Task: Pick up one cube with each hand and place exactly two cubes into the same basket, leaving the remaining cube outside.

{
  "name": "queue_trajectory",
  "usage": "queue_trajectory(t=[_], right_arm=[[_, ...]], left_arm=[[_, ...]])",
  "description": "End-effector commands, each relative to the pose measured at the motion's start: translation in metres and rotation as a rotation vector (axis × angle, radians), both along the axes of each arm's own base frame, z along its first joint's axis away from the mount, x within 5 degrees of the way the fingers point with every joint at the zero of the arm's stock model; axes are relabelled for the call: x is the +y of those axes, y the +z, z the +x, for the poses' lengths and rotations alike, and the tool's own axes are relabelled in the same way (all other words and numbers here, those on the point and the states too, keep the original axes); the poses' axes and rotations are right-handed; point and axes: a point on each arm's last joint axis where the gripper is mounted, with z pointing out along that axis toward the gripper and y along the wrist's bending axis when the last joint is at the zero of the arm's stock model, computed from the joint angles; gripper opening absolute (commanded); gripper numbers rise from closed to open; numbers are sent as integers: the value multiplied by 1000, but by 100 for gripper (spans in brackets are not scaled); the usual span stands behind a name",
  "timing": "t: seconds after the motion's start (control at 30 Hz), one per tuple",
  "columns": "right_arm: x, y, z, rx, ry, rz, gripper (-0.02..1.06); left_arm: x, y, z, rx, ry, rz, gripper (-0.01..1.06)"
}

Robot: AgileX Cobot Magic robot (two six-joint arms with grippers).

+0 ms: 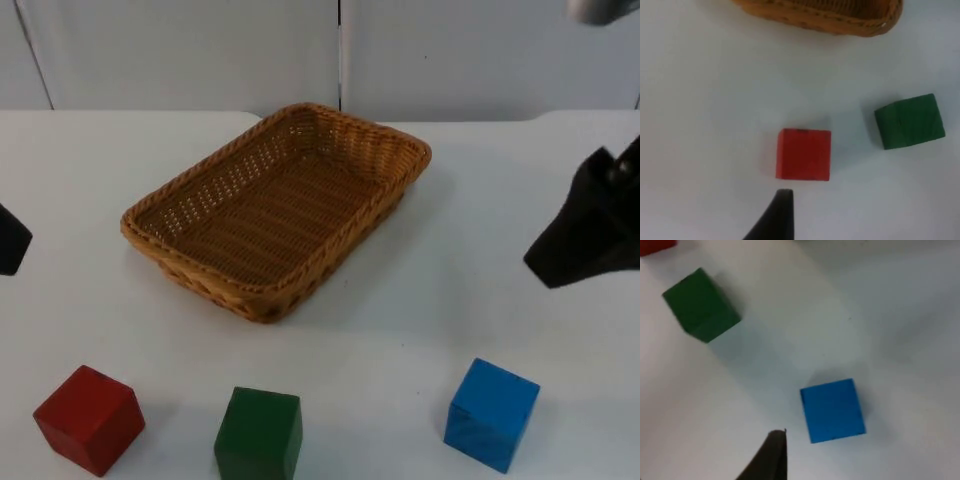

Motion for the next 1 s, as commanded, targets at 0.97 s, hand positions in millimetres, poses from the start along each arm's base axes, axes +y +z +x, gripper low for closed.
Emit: queue_trajectory(t=[0.97], right_arm=[[42, -76, 18, 60, 89, -158, 105]], left_arm=[[-44, -77, 55, 144, -102, 257, 105]])
